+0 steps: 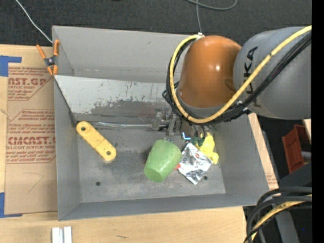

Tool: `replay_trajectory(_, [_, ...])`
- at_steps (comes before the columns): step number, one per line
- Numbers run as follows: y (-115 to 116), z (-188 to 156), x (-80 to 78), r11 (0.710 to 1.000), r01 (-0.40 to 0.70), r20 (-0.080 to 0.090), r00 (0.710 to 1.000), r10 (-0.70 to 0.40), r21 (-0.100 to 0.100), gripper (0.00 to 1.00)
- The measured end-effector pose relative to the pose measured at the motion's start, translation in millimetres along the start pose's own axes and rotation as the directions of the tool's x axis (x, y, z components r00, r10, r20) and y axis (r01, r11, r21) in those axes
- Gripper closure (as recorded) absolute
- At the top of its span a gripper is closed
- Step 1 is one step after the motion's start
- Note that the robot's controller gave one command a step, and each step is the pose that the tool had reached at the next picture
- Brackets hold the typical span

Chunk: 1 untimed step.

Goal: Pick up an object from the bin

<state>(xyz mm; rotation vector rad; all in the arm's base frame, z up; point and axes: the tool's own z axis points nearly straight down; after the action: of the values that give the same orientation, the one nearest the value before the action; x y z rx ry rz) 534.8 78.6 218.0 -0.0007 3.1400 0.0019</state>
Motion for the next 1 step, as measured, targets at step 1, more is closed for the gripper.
replay_trajectory(1, [-22.9,78.3,38.9,0.988,0.154,0.002,0.988,-0.154,0.000,0.00])
